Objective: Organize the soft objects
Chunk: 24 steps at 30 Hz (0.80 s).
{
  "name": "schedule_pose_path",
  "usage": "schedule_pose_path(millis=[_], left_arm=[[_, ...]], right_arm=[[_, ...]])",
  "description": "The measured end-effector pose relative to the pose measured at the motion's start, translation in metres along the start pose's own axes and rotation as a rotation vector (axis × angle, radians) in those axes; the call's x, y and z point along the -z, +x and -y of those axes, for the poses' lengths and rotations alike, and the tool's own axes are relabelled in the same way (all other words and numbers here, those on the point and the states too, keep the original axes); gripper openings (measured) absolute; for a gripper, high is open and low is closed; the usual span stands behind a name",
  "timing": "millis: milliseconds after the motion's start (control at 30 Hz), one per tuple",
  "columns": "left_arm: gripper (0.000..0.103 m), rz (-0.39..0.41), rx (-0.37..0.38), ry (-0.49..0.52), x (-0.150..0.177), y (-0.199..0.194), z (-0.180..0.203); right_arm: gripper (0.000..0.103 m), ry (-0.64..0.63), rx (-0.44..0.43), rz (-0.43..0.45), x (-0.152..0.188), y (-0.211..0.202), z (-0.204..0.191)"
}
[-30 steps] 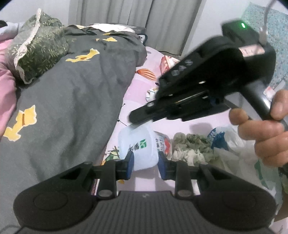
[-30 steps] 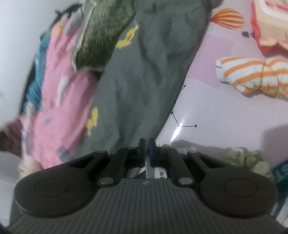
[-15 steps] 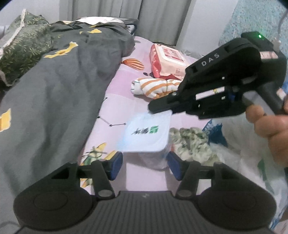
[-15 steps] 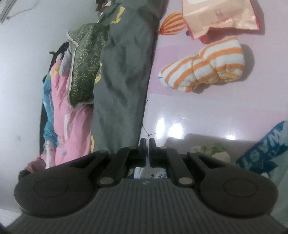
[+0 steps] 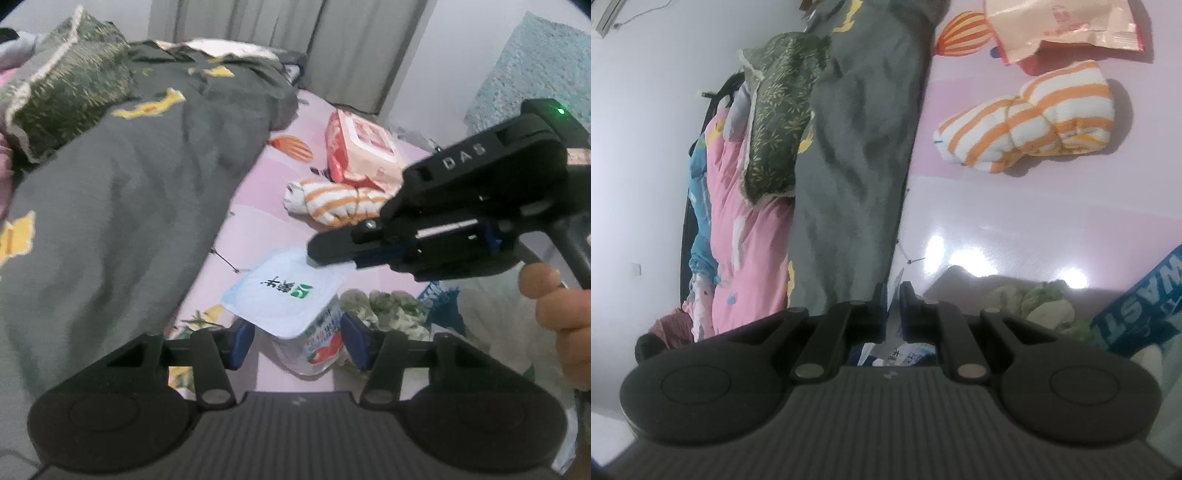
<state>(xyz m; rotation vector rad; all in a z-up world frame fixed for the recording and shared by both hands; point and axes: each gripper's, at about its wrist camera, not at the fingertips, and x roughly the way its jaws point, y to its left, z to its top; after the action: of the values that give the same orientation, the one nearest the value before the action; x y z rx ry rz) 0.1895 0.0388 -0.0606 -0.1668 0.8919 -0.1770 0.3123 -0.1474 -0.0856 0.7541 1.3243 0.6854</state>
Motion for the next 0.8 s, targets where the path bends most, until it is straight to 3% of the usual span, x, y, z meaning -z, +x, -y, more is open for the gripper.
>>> schedule_pose_path(millis=[200, 433, 633, 800], left_arm=[[0.050, 0.078, -0.014, 0.018, -0.010, -0.035, 0.003], [0.050, 0.156, 0.026, 0.106, -0.015, -0.082, 0.044], [0.051, 0.184, 0.140, 0.255, -0.011, -0.107, 0.124], [0.051, 0.130, 0.295, 0.372, 0.004, -0.103, 0.205]], right_arm=[[0.007, -0.023, -0.025, 0.014, 0.010, -0.014, -0.019], [0.007, -0.037, -0.094, 0.111, 0.040, -0.068, -0.042], [0.007, -0.008, -0.120, 0.251, 0.088, -0.158, -0.033], [0.007, 0.047, -0.079, 0.412, 0.141, -0.254, 0.002]])
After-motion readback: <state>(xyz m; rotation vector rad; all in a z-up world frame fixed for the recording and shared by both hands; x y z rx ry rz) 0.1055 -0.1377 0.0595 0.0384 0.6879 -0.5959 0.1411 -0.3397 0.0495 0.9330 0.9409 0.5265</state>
